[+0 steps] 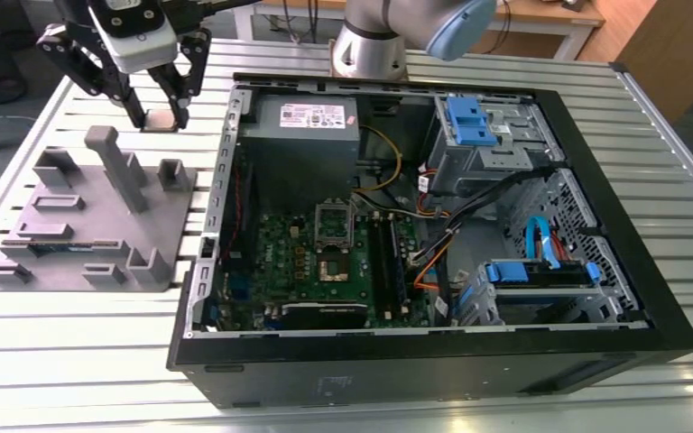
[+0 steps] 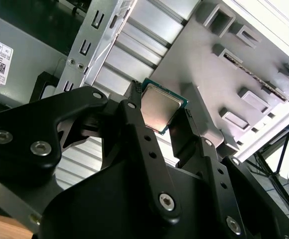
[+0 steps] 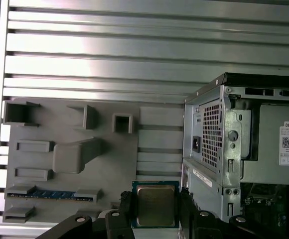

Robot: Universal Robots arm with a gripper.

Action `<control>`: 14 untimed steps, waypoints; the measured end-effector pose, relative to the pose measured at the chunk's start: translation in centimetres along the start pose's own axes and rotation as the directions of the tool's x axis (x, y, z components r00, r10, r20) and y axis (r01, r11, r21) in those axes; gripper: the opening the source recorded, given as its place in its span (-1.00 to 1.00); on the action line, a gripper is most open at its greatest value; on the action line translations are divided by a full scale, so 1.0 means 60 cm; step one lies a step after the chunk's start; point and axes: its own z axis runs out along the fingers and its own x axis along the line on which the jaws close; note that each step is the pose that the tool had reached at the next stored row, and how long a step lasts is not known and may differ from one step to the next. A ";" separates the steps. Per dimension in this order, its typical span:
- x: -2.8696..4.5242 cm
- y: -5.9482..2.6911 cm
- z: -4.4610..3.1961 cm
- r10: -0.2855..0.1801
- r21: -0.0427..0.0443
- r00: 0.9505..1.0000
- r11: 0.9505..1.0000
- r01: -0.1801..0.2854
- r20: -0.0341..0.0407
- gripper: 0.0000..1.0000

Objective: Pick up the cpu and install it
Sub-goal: 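Pick up the cpu and move it towards the insertion slot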

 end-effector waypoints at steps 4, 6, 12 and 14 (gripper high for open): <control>-0.005 0.000 0.000 0.000 0.000 1.000 1.000 0.000 0.000 -0.06; -0.007 0.000 0.000 0.000 0.000 1.000 1.000 0.000 0.000 -0.06; -0.015 0.000 0.000 0.000 0.000 1.000 1.000 0.000 0.000 -0.06; -0.017 0.000 0.000 0.000 0.000 1.000 1.000 0.000 0.000 -0.06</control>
